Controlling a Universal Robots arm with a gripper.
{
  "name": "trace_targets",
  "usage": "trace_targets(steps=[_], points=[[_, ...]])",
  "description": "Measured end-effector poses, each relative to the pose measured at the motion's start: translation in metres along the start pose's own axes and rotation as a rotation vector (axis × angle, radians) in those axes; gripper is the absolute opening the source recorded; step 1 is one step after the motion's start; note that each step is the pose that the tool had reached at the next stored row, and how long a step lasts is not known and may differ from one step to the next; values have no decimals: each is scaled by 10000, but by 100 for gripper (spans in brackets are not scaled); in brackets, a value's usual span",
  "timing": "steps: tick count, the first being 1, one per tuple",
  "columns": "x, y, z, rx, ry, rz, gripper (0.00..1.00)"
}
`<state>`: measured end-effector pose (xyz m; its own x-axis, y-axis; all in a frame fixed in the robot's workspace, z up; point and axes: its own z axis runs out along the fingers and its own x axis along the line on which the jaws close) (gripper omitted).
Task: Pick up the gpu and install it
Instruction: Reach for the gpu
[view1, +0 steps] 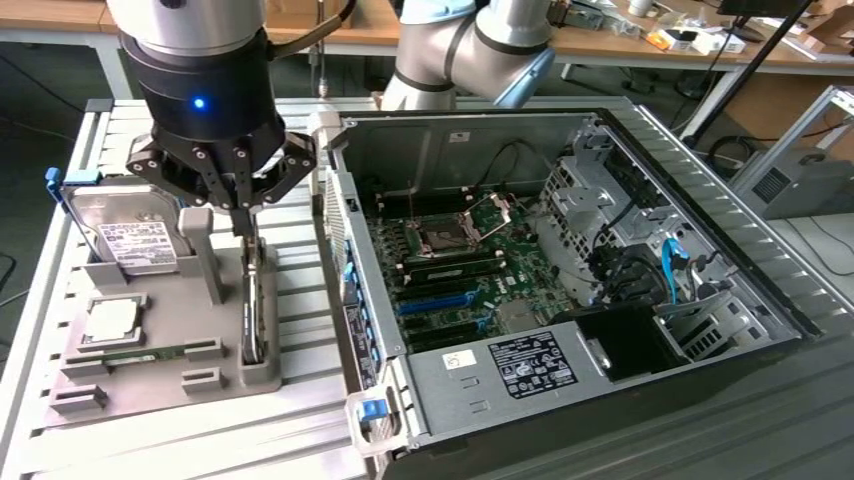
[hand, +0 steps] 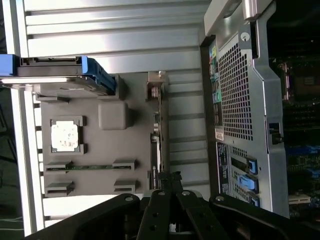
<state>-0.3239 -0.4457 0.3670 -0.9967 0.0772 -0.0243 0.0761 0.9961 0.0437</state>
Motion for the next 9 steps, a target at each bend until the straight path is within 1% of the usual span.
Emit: trace_targets(steps=[6,9], points=[[-4,-109,-2,1,4,1,11],[-6,-138,0,1,5,1,11]])
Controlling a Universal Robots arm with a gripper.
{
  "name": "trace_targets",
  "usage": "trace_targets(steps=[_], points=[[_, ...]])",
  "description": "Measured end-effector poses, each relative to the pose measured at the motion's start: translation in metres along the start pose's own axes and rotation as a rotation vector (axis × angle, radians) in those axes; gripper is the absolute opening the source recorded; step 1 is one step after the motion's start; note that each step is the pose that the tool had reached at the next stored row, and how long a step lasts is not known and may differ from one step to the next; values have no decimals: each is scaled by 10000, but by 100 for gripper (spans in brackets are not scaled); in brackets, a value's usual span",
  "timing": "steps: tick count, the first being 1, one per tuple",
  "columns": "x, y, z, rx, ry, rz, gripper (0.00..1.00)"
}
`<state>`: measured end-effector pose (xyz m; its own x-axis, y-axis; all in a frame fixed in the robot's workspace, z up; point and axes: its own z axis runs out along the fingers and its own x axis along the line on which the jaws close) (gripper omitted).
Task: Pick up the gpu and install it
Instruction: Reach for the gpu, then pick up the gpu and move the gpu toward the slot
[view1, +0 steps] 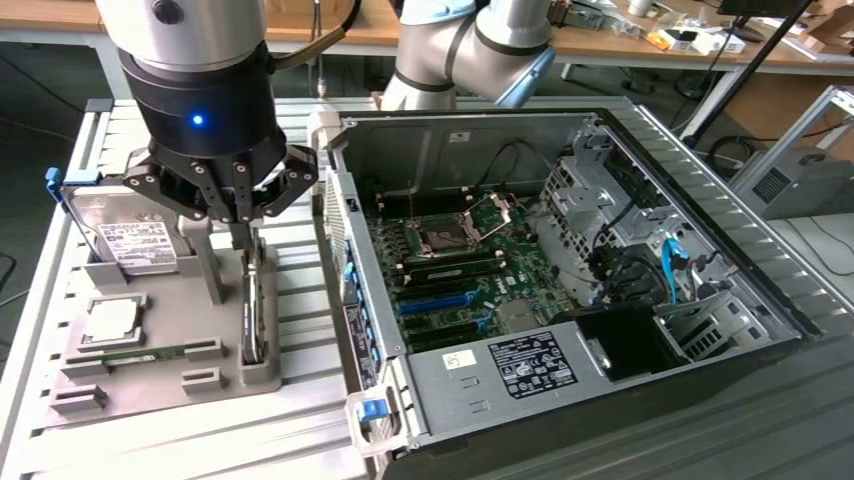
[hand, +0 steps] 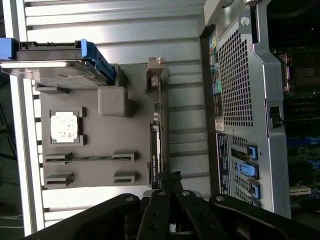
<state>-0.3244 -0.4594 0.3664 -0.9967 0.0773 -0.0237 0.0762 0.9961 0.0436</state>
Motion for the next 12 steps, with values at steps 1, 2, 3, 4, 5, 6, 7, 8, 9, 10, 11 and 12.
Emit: trace_targets(steps=[1,2,3,4,5,6,7,8,9,10,11,12], points=[[0,0,0,0,1,0,11],[0,0,0,0,1,1,11],[0,0,0,0,1,1,11],[0,-1,0,0,1,0,11],[0,-1,0,0,1,0,11],[0,-1,0,0,1,0,11],[0,-1,0,0,1,0,11],[0,-1,0,0,1,0,11],[0,-1,0,0,1,0,11],[0,-1,0,1,1,0,11],[0,-1,0,0,1,0,11],[0,-1,0,0,1,0,11]])
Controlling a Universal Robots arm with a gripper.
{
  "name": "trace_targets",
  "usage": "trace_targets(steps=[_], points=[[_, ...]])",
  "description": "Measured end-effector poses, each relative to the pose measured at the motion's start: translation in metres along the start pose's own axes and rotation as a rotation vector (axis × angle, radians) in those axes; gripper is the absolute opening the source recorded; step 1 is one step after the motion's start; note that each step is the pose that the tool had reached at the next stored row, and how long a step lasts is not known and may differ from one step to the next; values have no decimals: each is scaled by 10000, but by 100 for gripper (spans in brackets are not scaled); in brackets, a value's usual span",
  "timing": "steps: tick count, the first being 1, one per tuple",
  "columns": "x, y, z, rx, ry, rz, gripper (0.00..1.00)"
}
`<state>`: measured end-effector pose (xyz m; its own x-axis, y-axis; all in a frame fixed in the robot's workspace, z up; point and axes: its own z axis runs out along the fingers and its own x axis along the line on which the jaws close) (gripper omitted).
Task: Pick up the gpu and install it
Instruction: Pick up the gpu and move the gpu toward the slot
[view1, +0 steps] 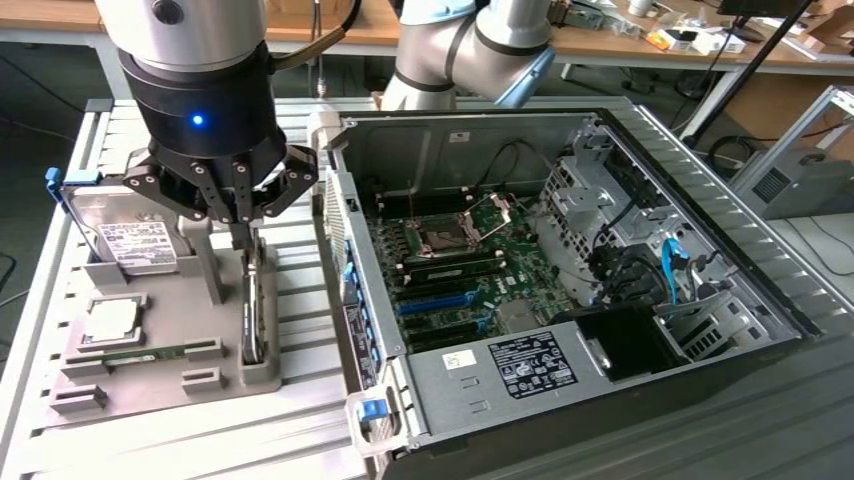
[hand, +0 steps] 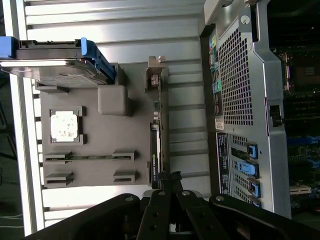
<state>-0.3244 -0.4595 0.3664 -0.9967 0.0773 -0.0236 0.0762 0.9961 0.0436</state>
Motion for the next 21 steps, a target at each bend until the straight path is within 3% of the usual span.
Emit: trace_targets(steps=[4,6,9,10,14,18,21], points=[[0,0,0,-1,0,0,11],[0,0,0,-1,-1,0,17],[0,0,0,0,0,0,36],[0,0,0,0,0,0,36],[0,0,0,0,0,0,54],[1,-2,52,-11,0,0,54],[4,-6,144,-10,1,1,54]])
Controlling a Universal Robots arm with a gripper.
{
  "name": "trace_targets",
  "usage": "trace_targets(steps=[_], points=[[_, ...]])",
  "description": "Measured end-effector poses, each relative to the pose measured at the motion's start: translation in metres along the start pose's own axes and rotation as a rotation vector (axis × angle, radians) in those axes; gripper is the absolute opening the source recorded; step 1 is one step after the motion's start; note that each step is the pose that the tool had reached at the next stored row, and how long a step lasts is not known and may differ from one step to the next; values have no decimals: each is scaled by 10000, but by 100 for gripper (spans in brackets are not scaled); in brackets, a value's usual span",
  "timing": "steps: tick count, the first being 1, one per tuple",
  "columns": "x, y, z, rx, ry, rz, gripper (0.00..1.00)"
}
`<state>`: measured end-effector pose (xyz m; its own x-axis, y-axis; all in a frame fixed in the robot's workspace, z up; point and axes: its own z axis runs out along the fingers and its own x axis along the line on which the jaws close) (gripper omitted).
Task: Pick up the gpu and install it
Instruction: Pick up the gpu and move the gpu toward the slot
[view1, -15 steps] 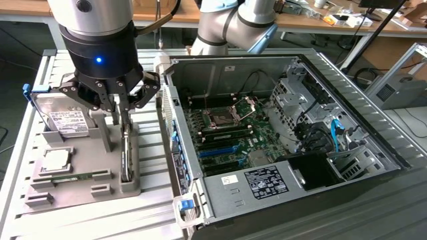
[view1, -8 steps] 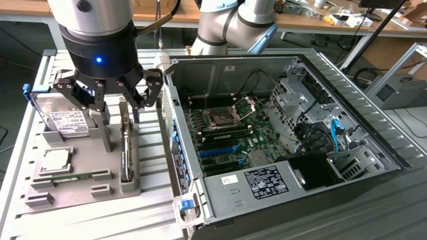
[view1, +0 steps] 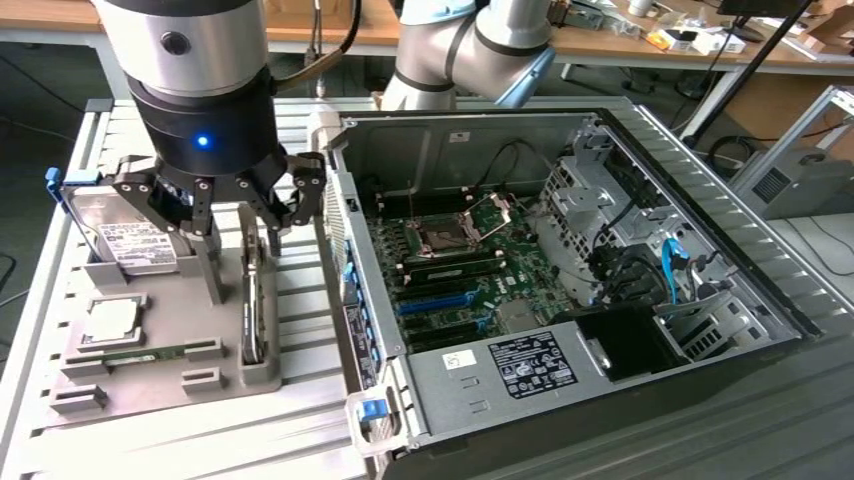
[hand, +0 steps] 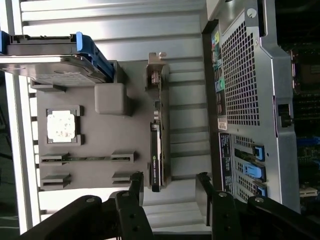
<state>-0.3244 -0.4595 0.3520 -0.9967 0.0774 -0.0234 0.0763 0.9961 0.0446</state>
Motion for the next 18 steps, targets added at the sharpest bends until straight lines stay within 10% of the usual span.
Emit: trace_targets(steps=[18], points=[[17,-16,346,-1,-1,6,54]])
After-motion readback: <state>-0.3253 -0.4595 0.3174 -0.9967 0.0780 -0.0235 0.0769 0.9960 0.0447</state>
